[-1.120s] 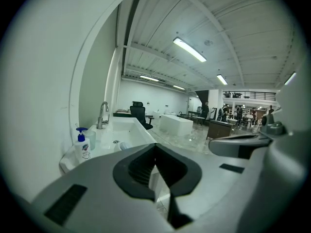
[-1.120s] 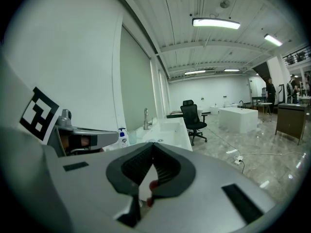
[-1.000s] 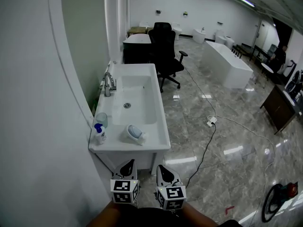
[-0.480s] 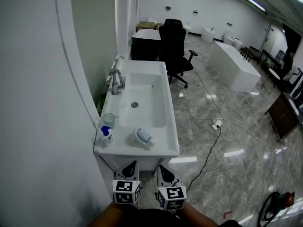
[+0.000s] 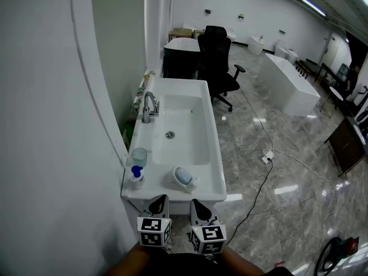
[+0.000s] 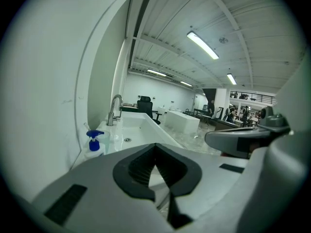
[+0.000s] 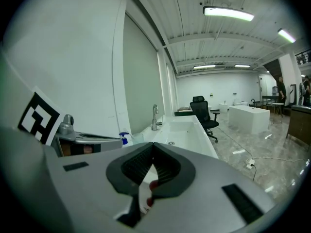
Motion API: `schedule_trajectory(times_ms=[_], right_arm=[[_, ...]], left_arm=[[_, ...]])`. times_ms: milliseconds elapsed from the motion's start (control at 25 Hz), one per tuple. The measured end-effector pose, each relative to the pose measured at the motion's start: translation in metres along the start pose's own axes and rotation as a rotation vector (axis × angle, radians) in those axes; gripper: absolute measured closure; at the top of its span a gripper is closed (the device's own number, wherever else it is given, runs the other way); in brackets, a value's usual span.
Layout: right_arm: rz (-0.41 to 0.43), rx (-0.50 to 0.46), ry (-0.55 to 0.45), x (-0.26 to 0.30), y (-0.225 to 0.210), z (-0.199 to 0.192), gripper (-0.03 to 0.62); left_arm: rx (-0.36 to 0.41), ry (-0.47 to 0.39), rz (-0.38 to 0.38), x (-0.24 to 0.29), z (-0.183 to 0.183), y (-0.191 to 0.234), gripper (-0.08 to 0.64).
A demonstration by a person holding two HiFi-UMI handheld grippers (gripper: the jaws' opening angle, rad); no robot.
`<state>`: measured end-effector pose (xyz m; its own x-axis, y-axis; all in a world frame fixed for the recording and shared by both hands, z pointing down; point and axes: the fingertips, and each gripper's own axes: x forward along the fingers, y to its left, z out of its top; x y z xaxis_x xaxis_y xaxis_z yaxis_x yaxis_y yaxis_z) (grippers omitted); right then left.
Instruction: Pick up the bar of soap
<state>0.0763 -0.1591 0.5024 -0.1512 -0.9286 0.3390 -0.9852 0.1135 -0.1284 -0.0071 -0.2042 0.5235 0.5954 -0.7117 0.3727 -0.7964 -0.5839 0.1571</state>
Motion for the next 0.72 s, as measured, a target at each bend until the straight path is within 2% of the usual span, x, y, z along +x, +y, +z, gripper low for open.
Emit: schedule_trajectory(times_ms=[200,440,720], right_arm=[[0.001,-0.013,-0.019,0.02,0.011,0.019,0.588],[-0.023,-0.018,-0.022,0.039,0.018,0.017,0.588],[-0.041,-0.021,0.015,0.041,0.01,0.011,0.588]], left_arm=[[0.04,-0.042,-0.021,0.009,0.028,0.007,0.558],[0.066,-0.063,-0.053,0.018,0.043,0.017,0.557],[0.029,-0.056,0.003,0.021,0.046,0.053,0.557]])
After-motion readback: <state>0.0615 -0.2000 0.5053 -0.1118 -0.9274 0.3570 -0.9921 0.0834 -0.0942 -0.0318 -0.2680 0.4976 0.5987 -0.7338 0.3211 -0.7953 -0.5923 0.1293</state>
